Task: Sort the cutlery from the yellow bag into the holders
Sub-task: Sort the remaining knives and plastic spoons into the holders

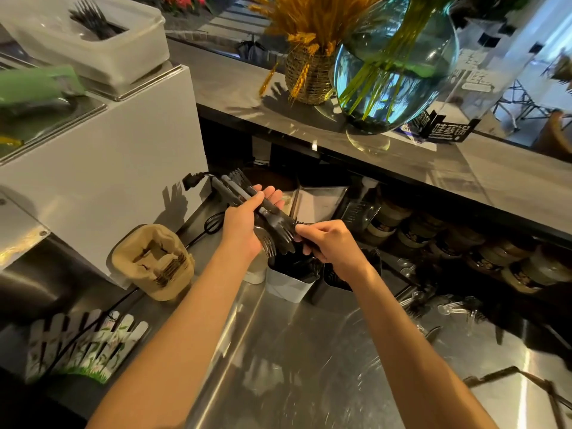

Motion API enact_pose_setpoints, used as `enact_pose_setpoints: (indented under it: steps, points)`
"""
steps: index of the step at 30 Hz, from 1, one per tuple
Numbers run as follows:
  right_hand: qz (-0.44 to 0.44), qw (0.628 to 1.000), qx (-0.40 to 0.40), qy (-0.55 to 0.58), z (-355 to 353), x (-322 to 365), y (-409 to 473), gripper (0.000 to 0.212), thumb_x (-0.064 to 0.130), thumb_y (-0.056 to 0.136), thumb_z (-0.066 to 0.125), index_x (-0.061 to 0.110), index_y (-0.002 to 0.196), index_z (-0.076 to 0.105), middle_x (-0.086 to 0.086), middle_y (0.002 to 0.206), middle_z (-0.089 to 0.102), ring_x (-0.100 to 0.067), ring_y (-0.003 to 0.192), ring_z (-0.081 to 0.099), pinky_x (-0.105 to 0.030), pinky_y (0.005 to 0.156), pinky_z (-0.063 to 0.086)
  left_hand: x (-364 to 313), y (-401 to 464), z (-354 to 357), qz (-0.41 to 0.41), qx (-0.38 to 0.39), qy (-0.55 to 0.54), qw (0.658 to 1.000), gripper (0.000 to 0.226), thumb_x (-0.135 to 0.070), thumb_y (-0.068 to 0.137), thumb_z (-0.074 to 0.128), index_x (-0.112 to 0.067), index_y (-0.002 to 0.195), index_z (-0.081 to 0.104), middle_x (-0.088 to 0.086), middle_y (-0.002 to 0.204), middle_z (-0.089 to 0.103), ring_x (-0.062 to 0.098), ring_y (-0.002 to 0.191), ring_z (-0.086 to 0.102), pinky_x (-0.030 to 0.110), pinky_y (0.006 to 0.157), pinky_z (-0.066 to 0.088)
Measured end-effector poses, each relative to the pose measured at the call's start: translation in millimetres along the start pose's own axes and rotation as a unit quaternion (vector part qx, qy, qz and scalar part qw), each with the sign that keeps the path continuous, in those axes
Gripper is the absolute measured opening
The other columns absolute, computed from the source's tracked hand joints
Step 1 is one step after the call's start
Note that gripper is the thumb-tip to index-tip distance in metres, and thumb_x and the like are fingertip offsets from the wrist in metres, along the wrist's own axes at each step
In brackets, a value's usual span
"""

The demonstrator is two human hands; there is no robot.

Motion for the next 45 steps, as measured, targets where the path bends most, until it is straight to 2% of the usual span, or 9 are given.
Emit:
enact_pose_setpoints:
  steps: [5,9,12,15,19,26,33,39,45]
  points:
    - [-0.011,0.996,-0.022,-0.086,-5.5,-11.7,-0.8,0.058,0.043,0.103,0.048,0.020,0.051,0.058,0.003,0.048,0.044,-0.010,0.045,0.039,-0.024,0.051,0.034,-5.5,4.2,-3.9,0.002,0.002,-0.026,1.000,0.017,-0.010,0.103,0.051,-0.005,0.117,0.059,0.014,0.099,0.076,0.027,0.096,0.074,0.037,0.070,0.062]
    - [0.043,0.994,-0.002,-0.104,-13.1,-25.0,-2.2,0.048,0.041,0.107,0.039,0.024,0.063,0.046,0.010,0.044,0.044,-0.008,0.041,0.039,-0.019,0.048,0.032,-22.4,11.7,-8.8,0.027,-0.026,-0.069,0.997,0.019,-0.017,0.105,0.048,-0.005,0.115,0.059,0.010,0.087,0.077,0.024,0.083,0.076,0.036,0.063,0.061]
    - [0.071,0.996,-0.052,0.020,-26.6,-36.6,-8.1,0.050,0.040,0.105,0.047,0.018,0.060,0.044,0.002,0.049,0.030,-0.014,0.044,0.023,-0.029,0.048,0.015,-34.7,15.4,-16.0,0.045,-0.058,-0.085,0.994,0.022,-0.021,0.106,0.045,-0.006,0.098,0.059,0.007,0.076,0.070,0.022,0.065,0.071,0.035,0.059,0.059]
    - [0.033,0.984,-0.098,0.142,-31.8,-38.1,-7.8,0.031,0.026,0.106,0.048,0.014,0.081,0.061,-0.002,0.053,0.041,-0.014,0.046,0.033,-0.026,0.046,0.024,-32.5,15.0,-21.1,0.038,-0.083,-0.053,0.994,0.026,-0.023,0.106,0.047,-0.008,0.087,0.059,0.002,0.064,0.056,0.016,0.047,0.056,0.028,0.052,0.053]
    - [-0.038,0.973,-0.076,0.215,-15.0,-20.5,1.4,0.013,0.012,0.108,0.040,0.010,0.111,0.052,-0.012,0.088,0.072,-0.023,0.084,0.070,-0.032,0.081,0.058,-15.7,14.1,-19.9,0.001,-0.072,0.012,0.997,0.023,-0.025,0.104,0.050,-0.008,0.093,0.061,-0.002,0.063,0.050,0.009,0.043,0.042,0.021,0.044,0.042]
    - [-0.060,0.987,-0.089,0.120,4.3,-14.1,12.8,0.027,-0.011,0.093,0.053,0.013,0.105,0.054,-0.012,0.109,0.070,-0.020,0.108,0.068,-0.031,0.096,0.053,10.5,0.4,-3.1,-0.081,0.039,0.100,0.991,0.032,-0.037,0.103,0.045,-0.013,0.086,0.057,-0.005,0.054,0.040,0.007,0.038,0.032,0.019,0.037,0.030]
    - [-0.026,0.990,-0.099,0.094,1.9,-24.8,12.0,0.025,0.019,0.095,0.066,0.026,0.119,0.062,0.000,0.114,0.071,-0.011,0.110,0.067,-0.031,0.098,0.053,22.3,-8.9,8.6,-0.088,0.070,0.081,0.990,0.025,-0.020,0.104,0.041,-0.006,0.095,0.059,0.001,0.065,0.048,0.011,0.048,0.044,0.025,0.050,0.042]
    - [-0.031,0.978,-0.164,0.129,-11.1,-6.7,-7.3,0.029,0.027,0.102,0.054,0.003,0.105,0.070,-0.003,0.092,0.070,-0.016,0.089,0.066,-0.034,0.086,0.054,22.1,-8.0,16.7,-0.021,0.046,0.050,0.997,0.026,-0.013,0.106,0.043,-0.001,0.092,0.061,0.008,0.072,0.063,0.020,0.069,0.064,0.035,0.077,0.058]
    - [-0.115,0.978,-0.059,-0.161,-1.0,4.8,-19.0,0.043,0.039,0.088,0.075,0.020,0.124,0.064,0.005,0.107,0.067,-0.006,0.097,0.065,-0.020,0.084,0.054,31.8,-4.5,20.8,0.007,0.014,0.046,0.999,0.026,-0.012,0.105,0.045,0.002,0.096,0.065,0.014,0.085,0.072,0.024,0.087,0.072,0.038,0.084,0.059]
Point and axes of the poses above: each hand's wrist, its own y-axis towards the middle knuckle, its own z-axis out of the palm, x = y × z, the point moved 5 cm from there along y, towards the middle knuckle
